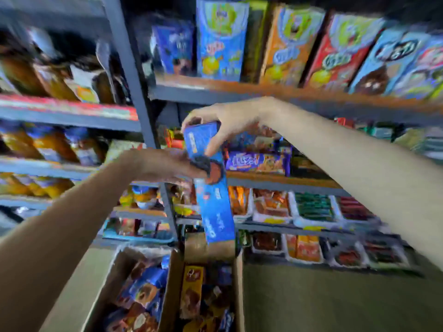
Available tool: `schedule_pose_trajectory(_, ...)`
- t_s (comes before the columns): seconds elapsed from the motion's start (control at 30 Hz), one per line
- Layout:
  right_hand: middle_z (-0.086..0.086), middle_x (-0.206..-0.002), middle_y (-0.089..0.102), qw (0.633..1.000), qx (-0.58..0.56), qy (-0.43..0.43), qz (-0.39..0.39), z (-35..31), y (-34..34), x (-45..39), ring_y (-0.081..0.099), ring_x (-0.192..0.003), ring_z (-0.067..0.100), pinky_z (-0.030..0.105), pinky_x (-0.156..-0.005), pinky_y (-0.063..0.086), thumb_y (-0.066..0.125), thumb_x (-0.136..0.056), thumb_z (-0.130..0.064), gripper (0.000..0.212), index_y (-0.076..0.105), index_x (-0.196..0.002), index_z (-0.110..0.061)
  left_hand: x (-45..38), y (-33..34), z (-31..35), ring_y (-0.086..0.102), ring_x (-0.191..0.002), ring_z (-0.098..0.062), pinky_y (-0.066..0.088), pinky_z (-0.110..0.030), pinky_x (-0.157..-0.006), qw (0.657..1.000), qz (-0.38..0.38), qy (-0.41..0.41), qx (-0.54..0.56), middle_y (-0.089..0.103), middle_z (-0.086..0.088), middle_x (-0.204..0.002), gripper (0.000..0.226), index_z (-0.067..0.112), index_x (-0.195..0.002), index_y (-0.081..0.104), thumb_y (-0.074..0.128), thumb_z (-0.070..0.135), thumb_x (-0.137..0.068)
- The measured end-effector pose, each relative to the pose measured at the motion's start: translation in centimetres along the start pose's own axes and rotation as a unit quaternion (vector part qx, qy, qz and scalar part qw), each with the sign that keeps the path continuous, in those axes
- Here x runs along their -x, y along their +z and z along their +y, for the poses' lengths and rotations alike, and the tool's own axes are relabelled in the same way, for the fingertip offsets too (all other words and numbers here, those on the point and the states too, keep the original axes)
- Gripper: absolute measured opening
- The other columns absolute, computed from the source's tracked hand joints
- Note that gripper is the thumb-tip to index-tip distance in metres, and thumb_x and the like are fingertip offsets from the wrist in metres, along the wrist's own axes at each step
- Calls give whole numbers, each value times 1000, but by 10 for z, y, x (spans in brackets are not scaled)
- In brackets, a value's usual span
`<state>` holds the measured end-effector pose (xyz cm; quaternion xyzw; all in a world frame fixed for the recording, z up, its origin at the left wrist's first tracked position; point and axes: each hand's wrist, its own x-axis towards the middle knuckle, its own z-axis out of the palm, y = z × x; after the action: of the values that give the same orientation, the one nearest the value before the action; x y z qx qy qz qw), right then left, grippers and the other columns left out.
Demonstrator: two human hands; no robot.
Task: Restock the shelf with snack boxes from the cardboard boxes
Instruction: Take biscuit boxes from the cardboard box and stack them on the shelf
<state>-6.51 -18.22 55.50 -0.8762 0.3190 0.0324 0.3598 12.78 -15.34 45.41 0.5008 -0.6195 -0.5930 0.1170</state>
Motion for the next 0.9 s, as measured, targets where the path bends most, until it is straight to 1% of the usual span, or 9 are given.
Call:
schedule_pose_trajectory(0.1,5,-119,50,990,-53,-14,131,-47,-65,50,53,-105,20,30,-84,49,74,-76,-7,52,45,-115,-27,42,-4,73,58,-116,-18,41,-43,-104,997,11,65,-46,64,1,-122,75,24,-110,64,88,52,-45)
schedule_pose_trajectory(0.2,3,-105,55,954,-141,-41,261,-71,-111,90,57,-93,21,30,-74,55,70,-79,-3,47,48,-113,-27,75,-14,129,65,-101,-14,53,-32,-90,993,-2,119,12,69,-1,-111,71,20,-105,65,91,38,-42)
schedule_pose_trajectory(0.3,3,-105,60,924,-186,-71,327,-81,-142,115,57,-95,24,41,-87,52,69,-81,-4,46,48,-116,-25,98,-23,168,70,-82,-14,57,-33,-75,985,43,161,37,73,-2,-97,79,20,-98,68,93,45,-27)
schedule_pose_trajectory(0.4,-4,-103,66,896,-233,-113,361,-78,-168,138,62,-92,22,36,-83,56,74,-72,-10,58,49,-120,-32,114,-36,200,71,-84,-24,59,-43,-73,984,13,163,75,73,-7,-99,73,20,-94,74,92,48,-30)
schedule_pose_trajectory(0.53,-5,-95,71,866,-275,-170,382,-62,-207,164,65,-82,13,31,-77,58,92,-33,-30,87,57,-112,-32,109,-42,237,69,-93,-32,58,-34,-65,965,19,210,157,70,-13,-108,71,22,-96,75,92,48,-32)
schedule_pose_trajectory(0.67,-3,-91,71,881,-187,-150,409,-53,-246,184,69,-75,14,33,-68,60,73,-76,-5,37,59,-108,-18,87,-48,285,71,-66,-16,59,-30,-58,932,145,287,164,72,-3,-88,61,31,-86,71,90,47,-30)
schedule_pose_trajectory(0.73,0,-81,72,874,-188,-131,429,-51,-262,192,70,-67,12,29,-58,59,60,-89,-12,15,60,-104,-11,82,-52,311,69,-64,-10,58,-25,-59,914,206,328,124,71,4,-86,61,32,-87,68,92,41,-32)
schedule_pose_trajectory(0.8,1,-72,73,855,-230,-127,447,-43,-279,196,69,-61,12,29,-57,59,54,-92,-28,19,63,-93,-12,76,-57,336,65,-64,-2,54,-17,-57,895,245,370,38,68,7,-87,59,31,-96,63,91,22,-44)
schedule_pose_trajectory(0.9,2,-87,75,874,-253,-140,391,-21,-301,204,70,-75,11,31,-75,59,63,-77,-34,34,63,-101,-11,64,-65,368,60,-73,3,49,-9,-64,827,340,434,-108,58,2,-103,54,27,-108,53,76,-4,-70)
